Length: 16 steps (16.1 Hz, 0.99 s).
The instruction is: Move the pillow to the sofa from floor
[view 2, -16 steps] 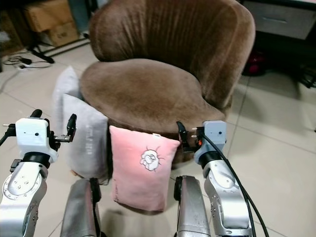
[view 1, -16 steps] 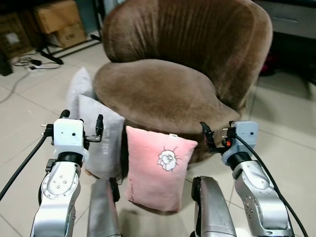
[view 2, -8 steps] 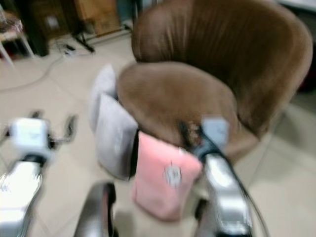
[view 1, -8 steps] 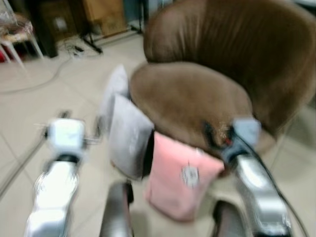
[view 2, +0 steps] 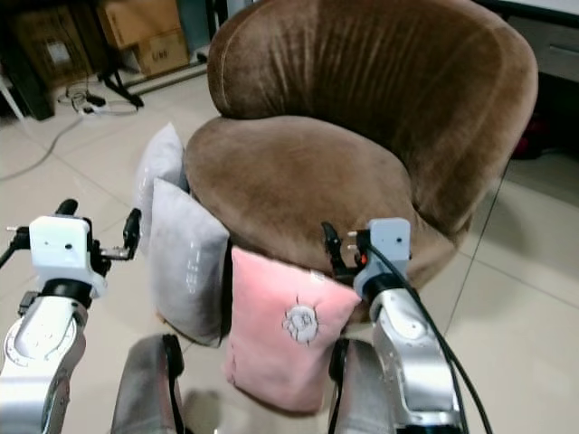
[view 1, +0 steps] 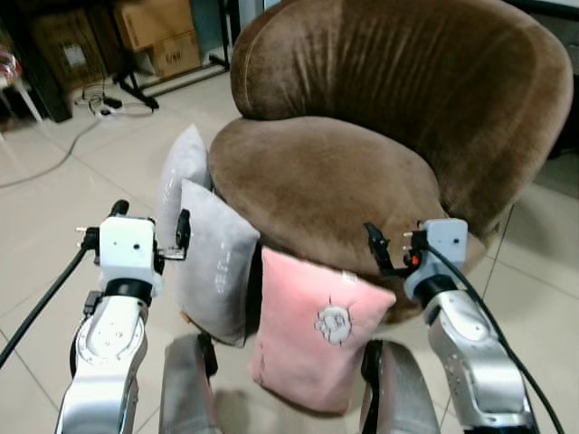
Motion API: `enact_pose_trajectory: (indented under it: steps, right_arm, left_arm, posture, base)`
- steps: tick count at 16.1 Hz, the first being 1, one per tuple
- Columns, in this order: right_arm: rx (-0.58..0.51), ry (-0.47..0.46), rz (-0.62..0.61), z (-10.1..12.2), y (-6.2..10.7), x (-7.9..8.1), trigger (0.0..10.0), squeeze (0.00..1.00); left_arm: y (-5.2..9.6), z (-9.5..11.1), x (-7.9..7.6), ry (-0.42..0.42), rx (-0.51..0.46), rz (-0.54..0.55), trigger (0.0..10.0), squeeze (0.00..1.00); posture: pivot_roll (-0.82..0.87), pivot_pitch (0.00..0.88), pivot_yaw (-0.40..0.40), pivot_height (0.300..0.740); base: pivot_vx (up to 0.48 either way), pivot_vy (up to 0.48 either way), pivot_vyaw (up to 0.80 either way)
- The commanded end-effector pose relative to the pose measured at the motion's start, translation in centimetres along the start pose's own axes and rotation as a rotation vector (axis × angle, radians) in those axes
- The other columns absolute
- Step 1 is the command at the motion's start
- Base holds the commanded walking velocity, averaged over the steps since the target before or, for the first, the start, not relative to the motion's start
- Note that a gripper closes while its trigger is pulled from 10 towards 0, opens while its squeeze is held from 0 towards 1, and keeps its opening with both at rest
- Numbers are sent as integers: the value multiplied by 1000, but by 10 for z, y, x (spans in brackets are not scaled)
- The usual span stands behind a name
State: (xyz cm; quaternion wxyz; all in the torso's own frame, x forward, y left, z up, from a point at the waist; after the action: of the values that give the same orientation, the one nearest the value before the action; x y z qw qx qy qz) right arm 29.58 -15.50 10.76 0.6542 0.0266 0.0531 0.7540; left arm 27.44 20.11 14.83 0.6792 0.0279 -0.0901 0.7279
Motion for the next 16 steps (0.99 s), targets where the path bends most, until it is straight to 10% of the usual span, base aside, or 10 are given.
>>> enact_pose_trajectory:
  steps: [1,10,11,16]
  right_arm:
    - [14,-21,14,-1,0,1,10000,0]
    - [137,-107,178,-23,-41,26,10000,0]
    - [123,-161,162,-22,-45,27,10000,1000]
    - [165,-306,-13,-32,-67,7,10000,1000]
  left_arm:
    - [0,1,-1,-4,-1,0,10000,455]
    - [0,-13,-14,-61,74,-224,10000,471]
    - [3,-13,-13,-66,77,-245,10000,475]
    - [22,-16,-10,-52,133,-341,10000,478]
  posture:
    - [-153,0,-1,432]
    - [-137,0,17,357]
    - [-131,0,20,357]
    - [-117,0,28,357]
  base:
    - [0,0,0]
    - [0,0,0]
    - [0,0,0]
    - [0,0,0]
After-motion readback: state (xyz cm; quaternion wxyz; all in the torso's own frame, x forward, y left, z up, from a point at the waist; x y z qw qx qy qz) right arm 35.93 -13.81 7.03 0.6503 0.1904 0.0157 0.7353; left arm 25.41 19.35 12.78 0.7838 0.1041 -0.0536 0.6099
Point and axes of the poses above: a point about 5 cm out from each wrist's last joint towards the gripper, its own y axis pointing back from the gripper into the wrist, its own z axis along the axis of the wrist's last joint, x = y × z, the point moved 3 cm from there along -y, pointing out of the wrist towards the gripper, and after that the axes turned 4 degrees about y, right-handed, at the moved point
